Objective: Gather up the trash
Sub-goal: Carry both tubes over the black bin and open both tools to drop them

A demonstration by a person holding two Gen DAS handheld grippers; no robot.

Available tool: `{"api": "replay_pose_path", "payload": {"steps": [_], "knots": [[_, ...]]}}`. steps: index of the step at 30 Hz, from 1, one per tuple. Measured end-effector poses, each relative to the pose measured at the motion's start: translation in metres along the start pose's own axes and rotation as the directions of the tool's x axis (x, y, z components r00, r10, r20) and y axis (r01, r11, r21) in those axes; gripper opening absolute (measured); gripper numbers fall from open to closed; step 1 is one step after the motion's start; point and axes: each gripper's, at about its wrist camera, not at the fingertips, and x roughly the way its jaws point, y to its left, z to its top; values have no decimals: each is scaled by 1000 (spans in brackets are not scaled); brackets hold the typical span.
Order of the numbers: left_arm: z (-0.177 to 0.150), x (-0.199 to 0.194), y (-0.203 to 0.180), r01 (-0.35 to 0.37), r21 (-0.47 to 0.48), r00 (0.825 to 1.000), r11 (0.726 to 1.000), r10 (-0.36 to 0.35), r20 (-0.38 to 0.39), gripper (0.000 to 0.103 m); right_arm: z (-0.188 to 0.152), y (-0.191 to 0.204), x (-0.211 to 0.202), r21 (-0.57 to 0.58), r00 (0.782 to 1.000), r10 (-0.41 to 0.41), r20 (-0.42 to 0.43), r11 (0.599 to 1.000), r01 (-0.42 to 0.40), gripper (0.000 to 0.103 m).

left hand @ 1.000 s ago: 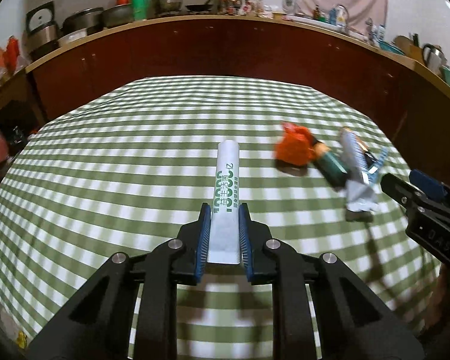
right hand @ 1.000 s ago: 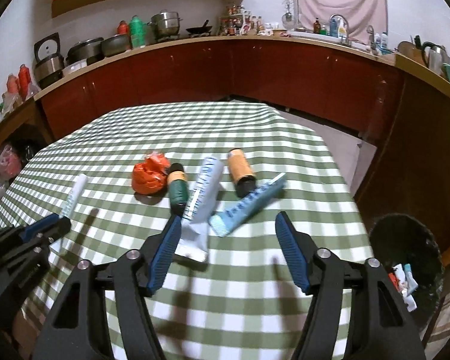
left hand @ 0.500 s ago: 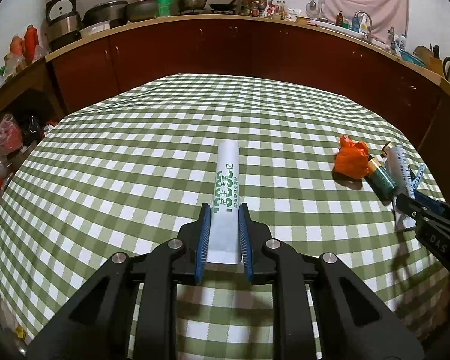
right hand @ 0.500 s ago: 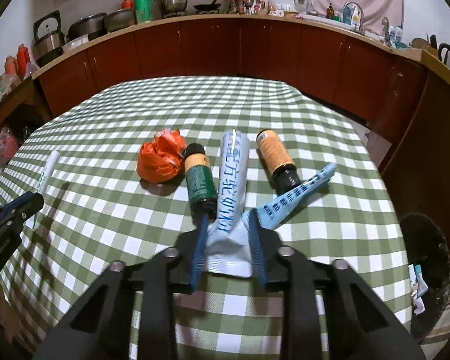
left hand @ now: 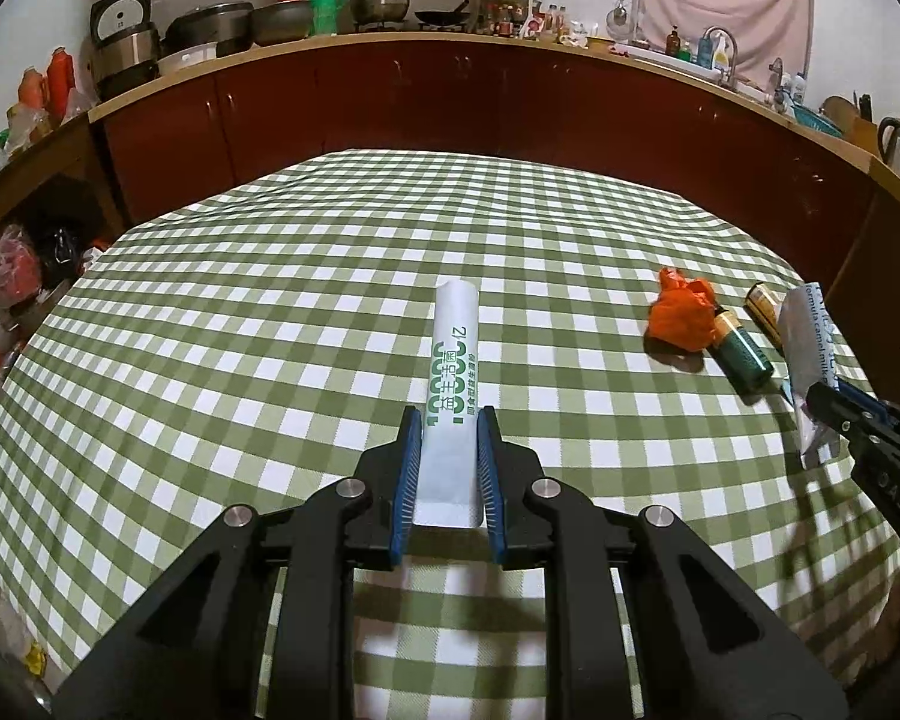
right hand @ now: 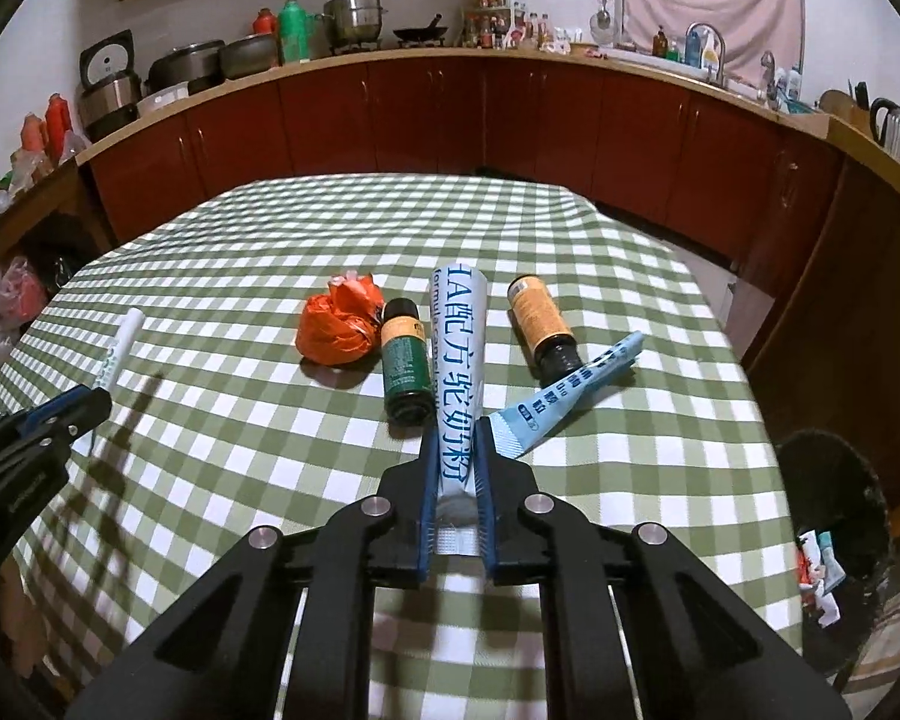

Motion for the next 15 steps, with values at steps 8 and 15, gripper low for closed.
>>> {"api": "replay_pose_path", "payload": {"steps": [8,15], "knots": [[-7,-16,-21,42,21,999,999,-42,13,19,-8,-16,-25,31,999,-8,32,1000,7,12],[-10,-28,-53,89,55,996,995,-90,25,19,-17,-41,-40,69,998,-39,54,997,35,12]]}}
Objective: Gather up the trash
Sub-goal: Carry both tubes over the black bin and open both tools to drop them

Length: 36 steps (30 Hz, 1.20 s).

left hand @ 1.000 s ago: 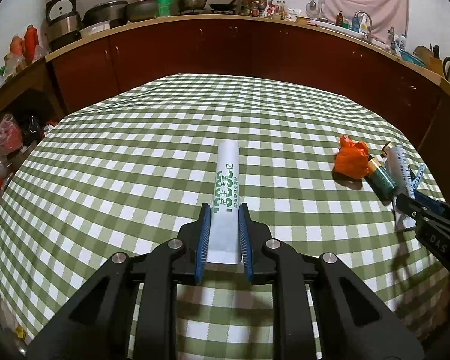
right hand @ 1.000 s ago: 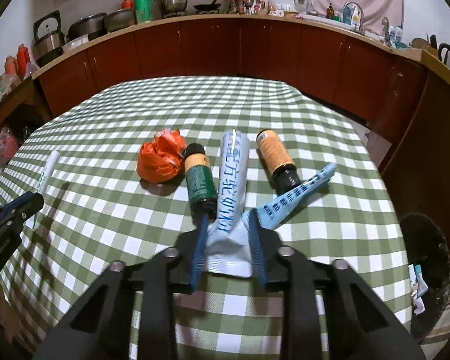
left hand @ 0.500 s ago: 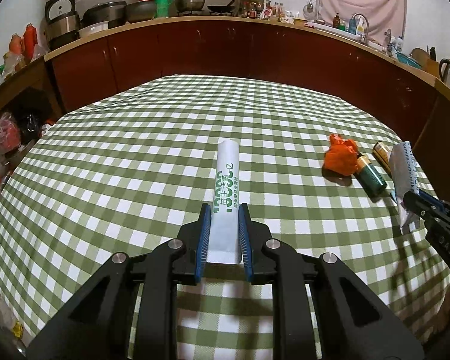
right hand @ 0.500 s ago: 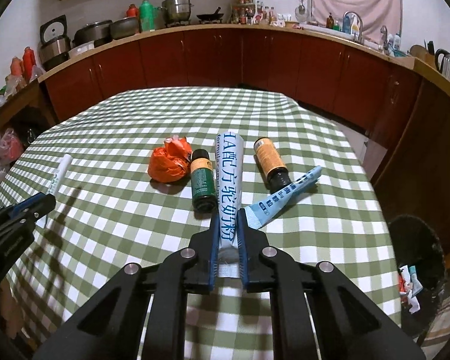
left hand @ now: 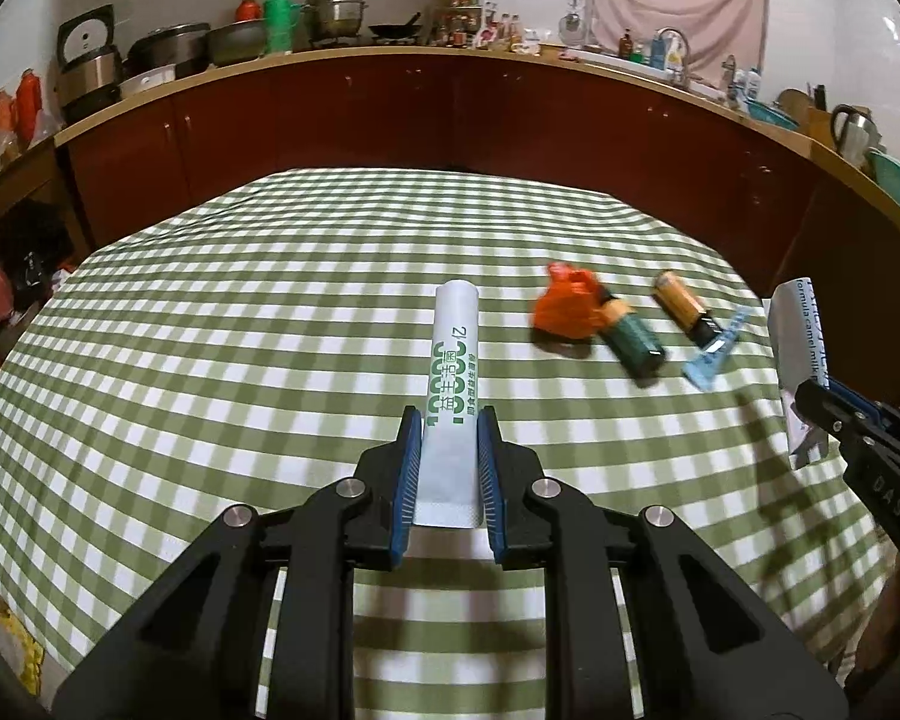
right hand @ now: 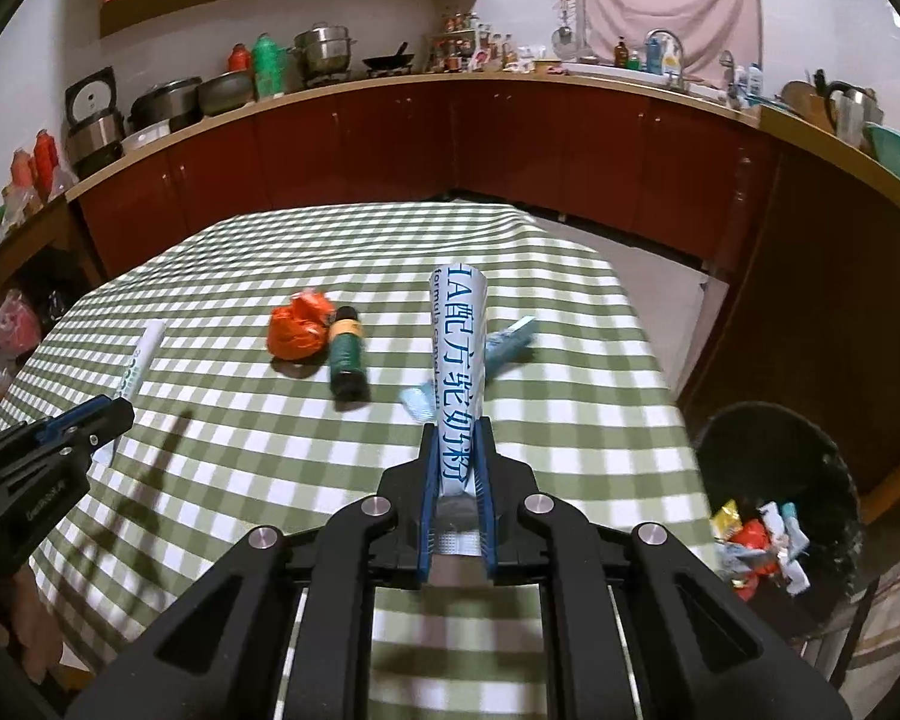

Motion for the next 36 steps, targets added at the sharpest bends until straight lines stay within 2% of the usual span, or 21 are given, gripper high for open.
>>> {"api": "replay_pose_path", "payload": {"steps": [14,23,36], "knots": [[0,-8,-88,107,104,994,989,-109,16,19,-16,-74,-26,100,995,-94,33,991,91,12],[-5,-3,-152,172,182,985,968,-174,-2,19,-28,-127,-39,171,987,-157,36,974,148,12],[-12,3,-219,230,259,973,938,-232,-23,19,-45,-179,-46,239,977,-213,26,950,200,12]]}}
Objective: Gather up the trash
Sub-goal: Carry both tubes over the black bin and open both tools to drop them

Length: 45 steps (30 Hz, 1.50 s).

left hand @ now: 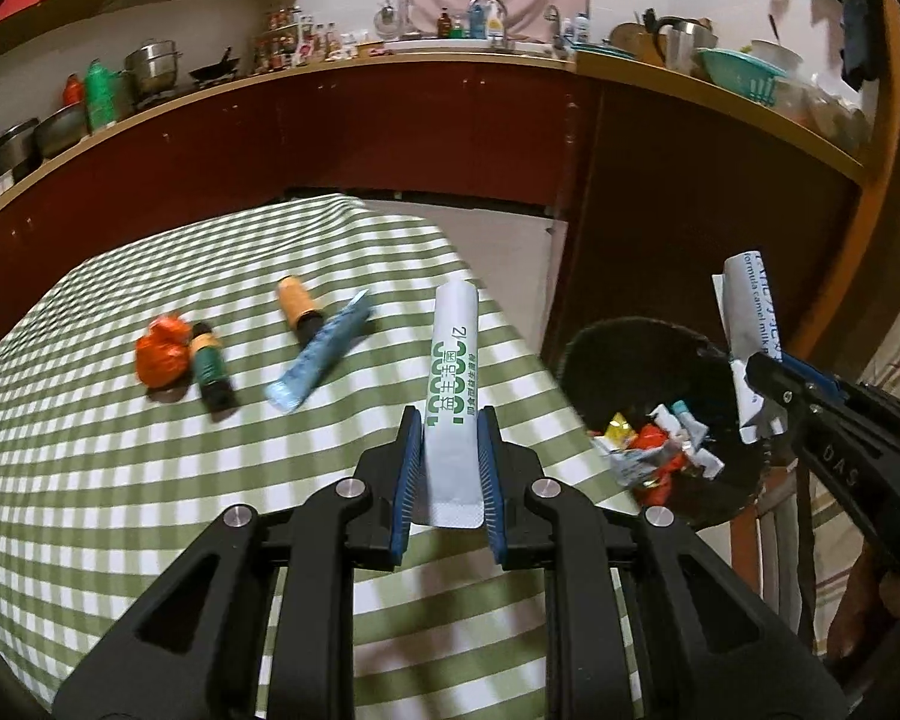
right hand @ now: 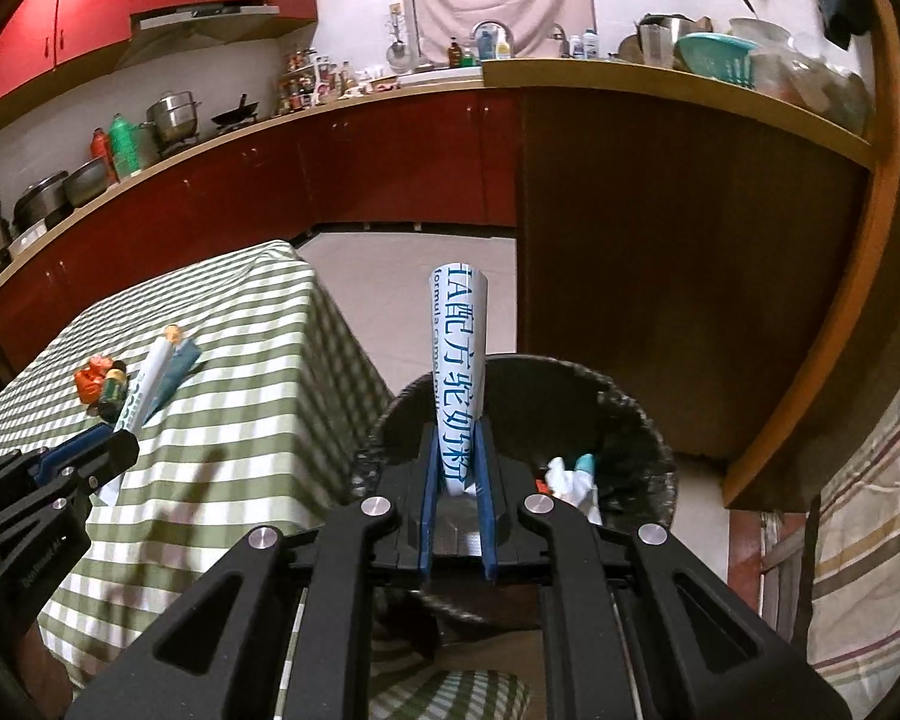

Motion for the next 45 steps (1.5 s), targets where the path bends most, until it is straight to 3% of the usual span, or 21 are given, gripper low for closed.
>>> {"api": "replay_pose_path", "payload": {"steps": [18,34,41,43,45], "knots": [[17,42,-67,47,87,999,995,-45,-25,19,-4,-51,22,62,999,-39,-32,997,41,12],[34,73,-104,65,127,998,990,-62,-29,19,0,-71,42,90,998,-47,-44,995,51,12],[35,91,-110,82,133,994,988,-72,-77,21,-1,-78,50,113,997,-36,-63,993,43,14],[35,93,-109,85,121,994,989,-75,-84,27,-2,-81,50,121,997,-39,-65,992,46,18],[36,91,-107,84,111,994,990,-75,-78,40,-3,-82,49,127,997,-42,-63,991,50,20]]}}
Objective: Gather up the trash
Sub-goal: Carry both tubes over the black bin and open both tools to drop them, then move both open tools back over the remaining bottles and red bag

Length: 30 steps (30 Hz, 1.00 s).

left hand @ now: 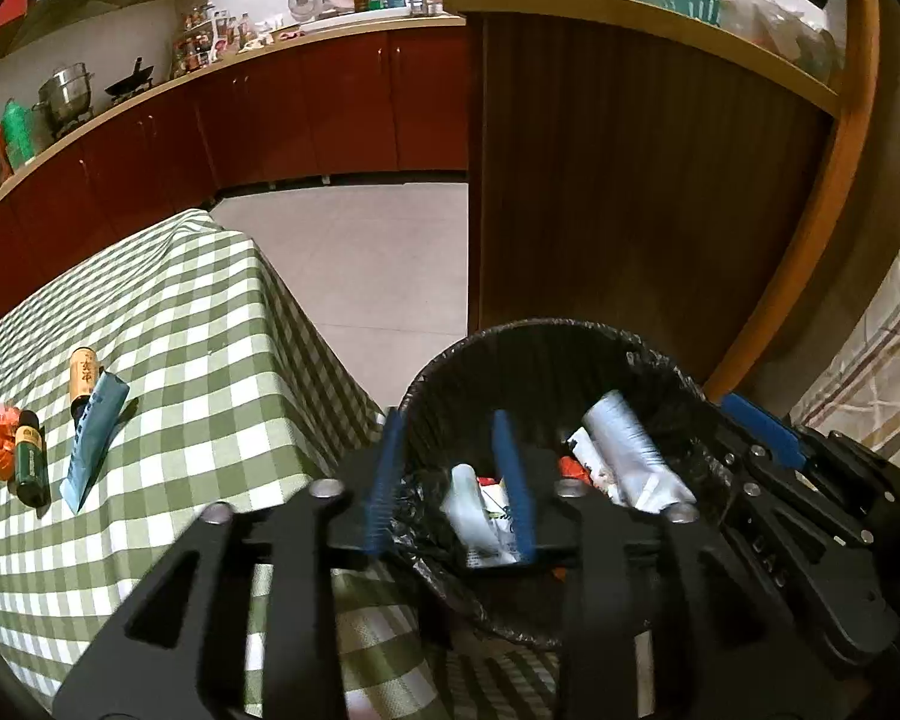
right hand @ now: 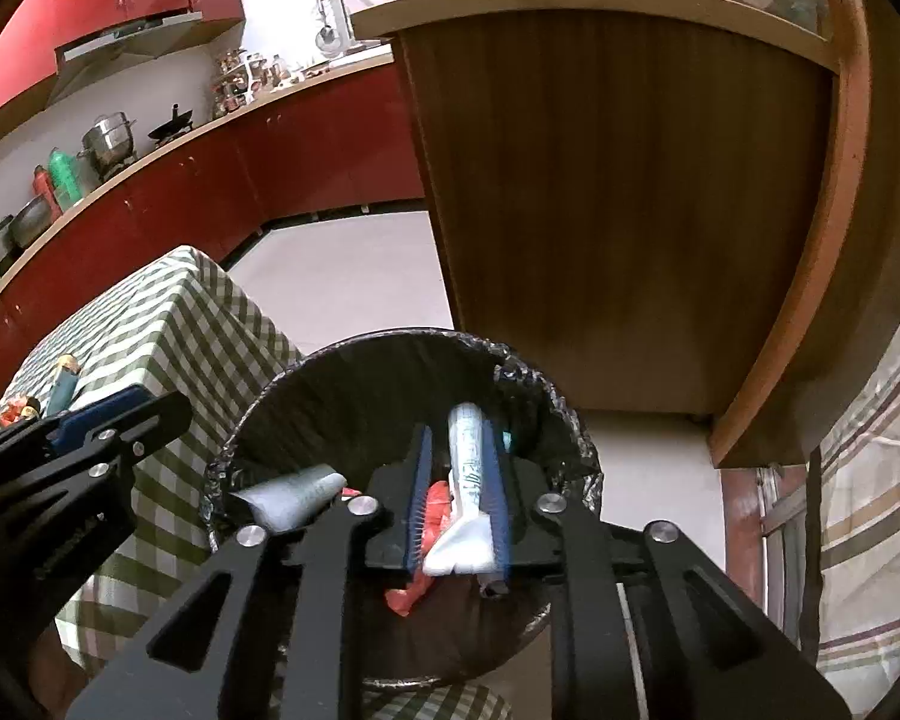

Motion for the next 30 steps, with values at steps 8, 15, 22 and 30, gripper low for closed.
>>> {"api": "replay_pose_path", "payload": {"steps": [8,15,22,30], "knots": [[-2,-13,14,-9,-28,1000,1000,9,9,48,1,6,-7,0,1000,-5,11,1000,5,35],[-13,-34,48,-53,-73,999,996,54,11,54,2,26,-16,-12,1000,13,26,1000,-13,49],[-28,-60,98,-128,-141,991,982,131,14,62,0,62,-22,-51,999,44,24,998,-43,56],[-49,-84,167,-229,-234,972,945,233,-12,66,-3,122,-27,-127,994,112,8,986,-110,57]]}}
